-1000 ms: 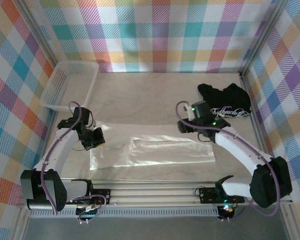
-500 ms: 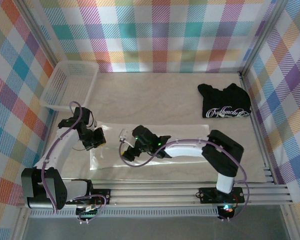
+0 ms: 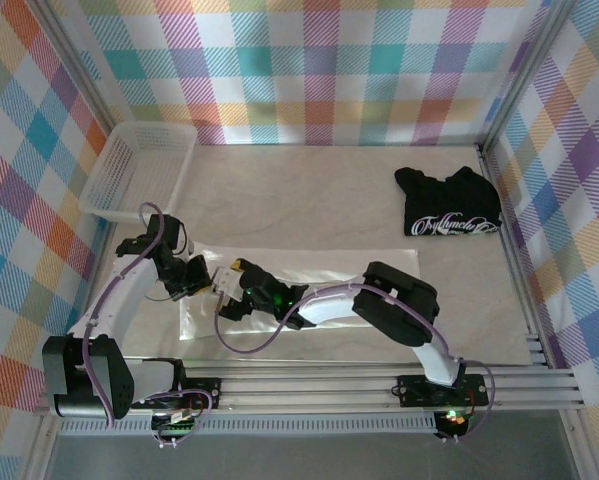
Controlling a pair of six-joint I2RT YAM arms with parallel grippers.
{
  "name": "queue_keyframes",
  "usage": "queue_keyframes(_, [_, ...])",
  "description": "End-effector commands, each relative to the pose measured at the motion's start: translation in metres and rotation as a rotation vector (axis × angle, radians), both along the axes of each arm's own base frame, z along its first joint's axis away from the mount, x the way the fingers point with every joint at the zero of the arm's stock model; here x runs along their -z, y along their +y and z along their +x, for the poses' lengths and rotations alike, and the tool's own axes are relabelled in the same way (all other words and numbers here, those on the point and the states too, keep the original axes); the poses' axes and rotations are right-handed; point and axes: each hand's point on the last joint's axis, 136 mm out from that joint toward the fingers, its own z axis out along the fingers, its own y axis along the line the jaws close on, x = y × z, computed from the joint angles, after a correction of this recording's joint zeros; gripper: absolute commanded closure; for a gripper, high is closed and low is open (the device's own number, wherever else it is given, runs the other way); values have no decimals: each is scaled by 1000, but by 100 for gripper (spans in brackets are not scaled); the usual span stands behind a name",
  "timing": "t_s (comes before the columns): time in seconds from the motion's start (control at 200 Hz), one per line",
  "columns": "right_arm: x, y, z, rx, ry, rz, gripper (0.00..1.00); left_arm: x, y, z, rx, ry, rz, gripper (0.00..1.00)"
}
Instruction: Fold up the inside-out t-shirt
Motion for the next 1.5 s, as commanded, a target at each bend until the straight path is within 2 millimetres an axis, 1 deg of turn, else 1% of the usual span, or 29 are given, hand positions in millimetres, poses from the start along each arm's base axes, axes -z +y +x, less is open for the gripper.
queue_keyframes(0.0, [-24,6,22,109,-127,72,7,-5,-2,-1,16,-9,-16,100])
queue_keyframes(0.08, [-23,2,27,153,-164,73,10,-5,-1,-1,13,-12,-9,100])
queue_keyframes(0.14, [-28,-2,31,181,-196,86,12,-5,-1,-1,9,-14,-8,100])
queue_keyframes(0.265, [-35,-7,29,193,-232,97,17,-4,1,0,6,-15,-1,100])
queue_keyframes(0.34, [-36,-11,25,185,-243,91,23,-4,3,0,2,-16,10,100])
queue_keyframes(0.52, [-37,-21,15,169,-231,57,46,-4,5,-1,4,-13,25,100])
queue_keyframes(0.65, [-36,-27,9,143,-222,28,61,-3,6,-1,2,-11,31,100])
queue_keyframes(0.825, [-34,-29,0,89,-203,-1,86,0,6,-4,0,-3,26,100])
queue_keyframes(0.895, [-33,-30,-5,64,-190,-15,92,1,6,-5,0,4,27,100])
queue_keyframes(0.935, [-35,-29,-7,49,-184,-11,93,1,6,-7,1,10,27,99])
queue_keyframes(0.95, [-29,-32,-9,41,-173,-37,94,2,6,-7,0,10,27,99])
queue_keyframes(1.13, [-18,-35,-25,-42,-113,-96,94,3,8,-13,-7,35,38,98])
queue_keyframes(1.26, [-12,-38,-31,-66,-85,-121,94,2,10,-21,-13,63,49,98])
queue_keyframes(1.335, [-7,-40,-32,-64,-71,-134,92,2,10,-25,-16,75,48,97])
queue_keyframes(1.4, [-4,-40,-32,-63,-63,-142,90,2,9,-26,-16,79,42,95])
queue_keyframes(1.495, [4,-40,-34,-71,-46,-163,86,4,6,-26,-9,88,28,88])
